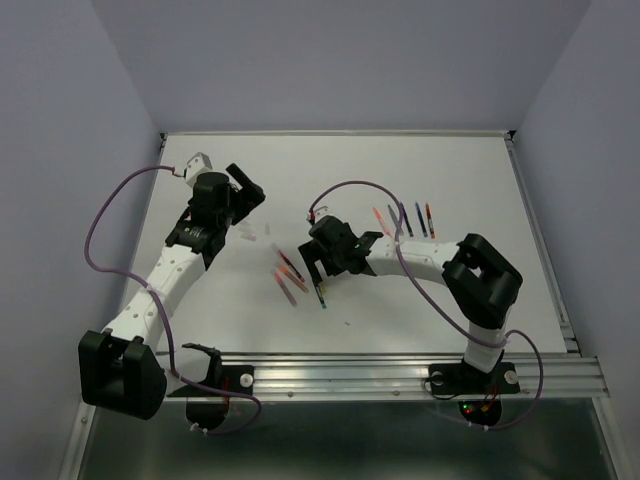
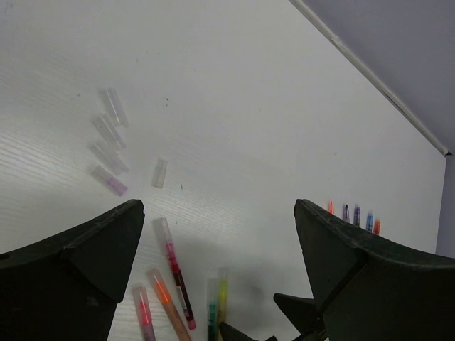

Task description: Open the pen caps

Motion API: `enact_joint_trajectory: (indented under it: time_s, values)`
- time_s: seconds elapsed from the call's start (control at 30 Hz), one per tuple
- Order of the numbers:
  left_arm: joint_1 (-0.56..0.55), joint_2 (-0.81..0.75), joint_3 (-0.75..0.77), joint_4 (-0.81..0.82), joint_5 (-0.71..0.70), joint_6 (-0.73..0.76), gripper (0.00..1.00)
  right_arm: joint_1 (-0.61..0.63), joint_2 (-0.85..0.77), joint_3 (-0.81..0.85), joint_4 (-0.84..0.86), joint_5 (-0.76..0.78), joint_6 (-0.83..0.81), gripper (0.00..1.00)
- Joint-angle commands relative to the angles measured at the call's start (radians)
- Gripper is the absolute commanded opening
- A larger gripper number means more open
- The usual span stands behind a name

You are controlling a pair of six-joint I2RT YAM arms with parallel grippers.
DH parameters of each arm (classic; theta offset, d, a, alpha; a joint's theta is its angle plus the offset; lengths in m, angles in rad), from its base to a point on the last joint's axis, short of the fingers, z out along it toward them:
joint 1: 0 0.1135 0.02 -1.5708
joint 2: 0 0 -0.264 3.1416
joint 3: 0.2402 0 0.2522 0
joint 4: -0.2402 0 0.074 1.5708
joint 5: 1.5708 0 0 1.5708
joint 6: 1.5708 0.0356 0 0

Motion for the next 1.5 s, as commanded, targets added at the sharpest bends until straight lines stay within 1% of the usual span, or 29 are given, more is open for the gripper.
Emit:
enact_joint_trajectory:
  time_s: [0.0, 0.37, 0.43, 0.53, 0.57, 0.6, 0.63, 0.67, 0.73, 0.77, 0.83, 0.9, 0.97, 1.0, 1.07, 1.13, 1.17, 1.23, 1.27, 1.3, 1.33, 1.37, 1.47]
  values:
    - [-0.002, -0.029, -0.009, 0.024, -0.016, 0.008, 0.99, 0.011, 0.02, 0.042, 0.002, 0.034, 0.017, 1.0]
    - [-0.002, -0.031, -0.013, 0.025, -0.023, 0.008, 0.99, 0.011, 0.077, 0.045, -0.022, 0.053, 0.042, 1.0]
    - [-0.002, -0.029, -0.012, 0.025, -0.023, 0.008, 0.99, 0.011, 0.087, 0.042, -0.032, 0.055, 0.051, 0.98]
    - [-0.002, -0.026, -0.01, 0.025, -0.023, 0.01, 0.99, 0.02, 0.095, 0.031, -0.036, 0.045, 0.069, 0.79]
    - [-0.002, -0.025, -0.009, 0.025, -0.023, 0.01, 0.99, 0.02, 0.097, 0.027, -0.035, 0.047, 0.075, 0.68]
    - [-0.002, -0.025, -0.009, 0.025, -0.025, 0.01, 0.99, 0.02, 0.097, 0.019, -0.035, 0.047, 0.081, 0.61]
    - [-0.002, -0.025, -0.009, 0.027, -0.023, 0.01, 0.99, 0.02, 0.095, 0.014, -0.035, 0.045, 0.088, 0.57]
    - [-0.002, -0.025, -0.007, 0.024, -0.023, 0.011, 0.99, 0.02, 0.091, 0.011, -0.035, 0.051, 0.092, 0.48]
    - [-0.002, -0.022, -0.004, 0.024, -0.023, 0.013, 0.99, 0.02, 0.086, -0.003, -0.035, 0.058, 0.103, 0.4]
    - [-0.002, -0.019, 0.0, 0.018, -0.022, 0.014, 0.99, 0.02, 0.081, -0.007, -0.036, 0.065, 0.112, 0.31]
    - [0.0, -0.005, 0.013, 0.002, -0.023, 0.017, 0.99, 0.02, 0.08, -0.012, -0.035, 0.07, 0.115, 0.26]
    - [-0.002, 0.004, 0.022, -0.001, -0.005, 0.024, 0.99, 0.02, 0.074, -0.021, -0.035, 0.09, 0.128, 0.15]
    - [-0.002, 0.008, 0.022, 0.013, 0.018, 0.03, 0.99, 0.02, 0.064, -0.026, -0.035, 0.106, 0.124, 0.1]
    - [-0.002, 0.009, 0.017, 0.021, 0.05, 0.037, 0.99, 0.02, 0.048, -0.027, -0.035, 0.108, 0.12, 0.04]
    - [-0.002, 0.015, 0.014, 0.051, 0.093, 0.048, 0.99, 0.02, 0.023, -0.029, -0.019, 0.125, 0.089, 0.01]
    - [-0.002, 0.03, 0.005, 0.074, 0.158, 0.059, 0.99, 0.01, -0.035, -0.047, 0.037, 0.099, 0.045, 0.01]
    - [-0.002, 0.04, 0.005, 0.09, 0.225, 0.063, 0.99, -0.004, -0.06, -0.055, 0.056, 0.059, 0.01, 0.01]
    - [-0.002, 0.069, 0.004, 0.108, 0.289, 0.071, 0.99, -0.042, -0.133, -0.082, 0.111, 0.0, -0.017, 0.01]
    - [-0.007, 0.076, -0.009, 0.145, 0.352, 0.07, 0.99, -0.058, -0.156, -0.095, 0.129, -0.071, -0.036, 0.01]
    - [-0.013, 0.086, -0.016, 0.165, 0.377, 0.062, 0.99, -0.07, -0.179, -0.116, 0.149, -0.109, -0.05, 0.01]
    - [-0.022, 0.089, -0.022, 0.183, 0.391, 0.05, 0.99, -0.081, -0.201, -0.127, 0.183, -0.137, -0.057, 0.01]
    - [-0.033, 0.093, -0.027, 0.206, 0.394, 0.041, 0.99, -0.099, -0.233, -0.131, 0.195, -0.196, -0.072, 0.01]
    - [-0.075, 0.126, -0.007, 0.225, 0.389, 0.021, 0.99, -0.119, -0.259, -0.128, 0.218, -0.251, -0.092, 0.01]
